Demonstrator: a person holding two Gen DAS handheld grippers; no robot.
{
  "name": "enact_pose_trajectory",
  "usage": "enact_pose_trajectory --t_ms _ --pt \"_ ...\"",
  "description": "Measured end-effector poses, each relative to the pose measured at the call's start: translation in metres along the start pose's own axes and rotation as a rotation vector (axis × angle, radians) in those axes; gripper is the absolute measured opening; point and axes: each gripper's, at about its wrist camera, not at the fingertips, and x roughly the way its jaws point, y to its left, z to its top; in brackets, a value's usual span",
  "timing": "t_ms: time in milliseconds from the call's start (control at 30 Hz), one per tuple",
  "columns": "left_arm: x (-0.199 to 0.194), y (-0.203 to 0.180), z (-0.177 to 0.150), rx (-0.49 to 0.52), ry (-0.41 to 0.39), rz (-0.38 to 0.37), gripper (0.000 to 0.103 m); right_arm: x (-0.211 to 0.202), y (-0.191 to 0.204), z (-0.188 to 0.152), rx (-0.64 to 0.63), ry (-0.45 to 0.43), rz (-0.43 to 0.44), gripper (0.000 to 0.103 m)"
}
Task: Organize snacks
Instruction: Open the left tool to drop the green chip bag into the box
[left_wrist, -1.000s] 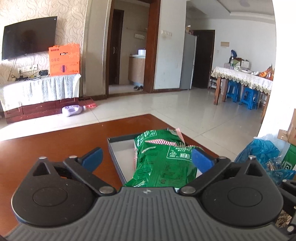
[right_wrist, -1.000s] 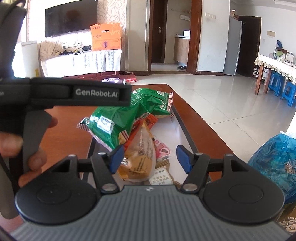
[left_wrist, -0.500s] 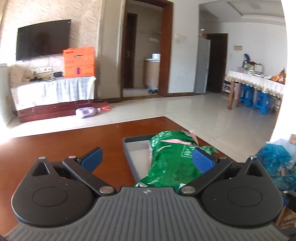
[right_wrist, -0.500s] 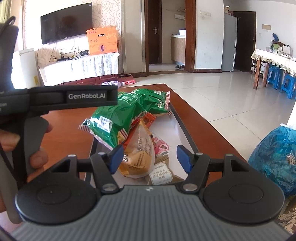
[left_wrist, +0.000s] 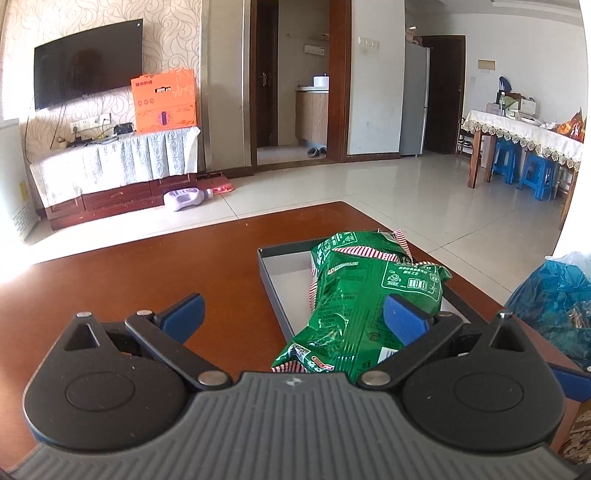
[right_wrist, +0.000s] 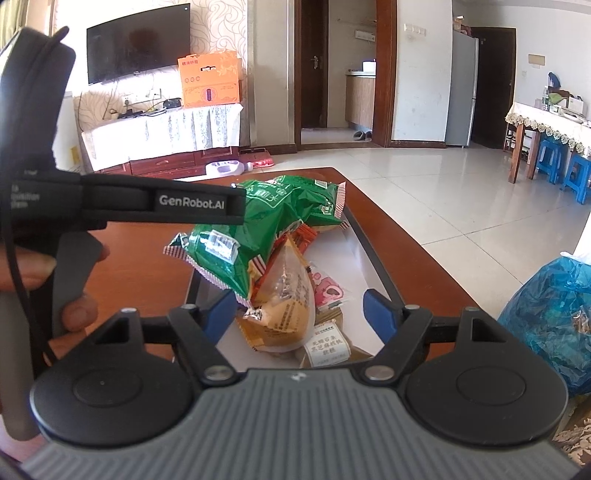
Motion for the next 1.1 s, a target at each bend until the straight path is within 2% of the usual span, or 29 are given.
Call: enact_pose_trajectory --t_ms 567,1100 --pt "0.008 0.0048 0.0042 -0.04 0.041 0.001 0.103 0.0031 0.0032 -0.0001 -0.013 0.013 -0.003 0.077" --pt "0.0035 -0.0014 0.0044 0.002 0.038 0.019 0.103 -0.0028 0.0046 -0.0018 0.0 -0.004 -0.007 0.077"
